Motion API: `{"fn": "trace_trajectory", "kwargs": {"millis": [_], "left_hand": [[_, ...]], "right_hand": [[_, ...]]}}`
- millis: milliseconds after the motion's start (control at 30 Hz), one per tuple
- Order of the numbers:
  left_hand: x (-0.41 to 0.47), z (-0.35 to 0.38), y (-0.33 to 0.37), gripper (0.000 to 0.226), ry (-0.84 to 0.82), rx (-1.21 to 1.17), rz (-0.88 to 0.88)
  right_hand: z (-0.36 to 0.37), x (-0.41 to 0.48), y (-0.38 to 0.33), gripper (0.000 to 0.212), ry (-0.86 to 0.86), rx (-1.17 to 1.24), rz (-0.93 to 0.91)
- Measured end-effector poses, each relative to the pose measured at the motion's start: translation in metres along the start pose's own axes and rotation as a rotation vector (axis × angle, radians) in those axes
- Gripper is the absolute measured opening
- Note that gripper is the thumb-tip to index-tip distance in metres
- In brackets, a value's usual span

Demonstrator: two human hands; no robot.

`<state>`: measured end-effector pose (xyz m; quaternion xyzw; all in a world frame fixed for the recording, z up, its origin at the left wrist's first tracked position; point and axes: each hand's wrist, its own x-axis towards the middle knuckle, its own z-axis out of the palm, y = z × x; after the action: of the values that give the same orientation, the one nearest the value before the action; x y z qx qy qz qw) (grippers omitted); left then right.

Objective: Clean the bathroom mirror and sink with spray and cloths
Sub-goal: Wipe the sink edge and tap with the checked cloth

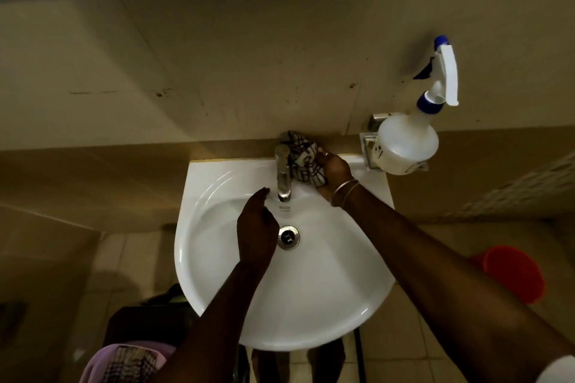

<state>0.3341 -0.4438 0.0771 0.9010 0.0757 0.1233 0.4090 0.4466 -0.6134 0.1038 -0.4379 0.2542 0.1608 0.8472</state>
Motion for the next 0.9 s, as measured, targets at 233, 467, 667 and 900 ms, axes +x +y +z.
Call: {"fn": "trace_trajectory", "kwargs": {"millis": [233,467,667,900], "left_hand": [[-0.002,-0.003,0.001,0.047,0.012,-0.024,-0.023],[0.001,-0.001,0.011,0.047,-0.019,-0.060,-0.036],[0.008,-0.001,0.015,0.049,-0.024,-0.054,-0.060],[0.007,-0.009,0.021,0.049,-0.002,-0.078,-0.060]], "right_hand": [[0.028,-0.007,-0.024,0.023,-0.072,-0.572,-0.414],[0.042,-0.028,-0.046,0.020,-0.334,-1.079,-0.591],[0.069,-0.047,-0.060,0.036,-0.494,-1.766,-0.774],[0.041,-0.058,-0.017,0.032,-0.227,-1.599,-0.995]]}}
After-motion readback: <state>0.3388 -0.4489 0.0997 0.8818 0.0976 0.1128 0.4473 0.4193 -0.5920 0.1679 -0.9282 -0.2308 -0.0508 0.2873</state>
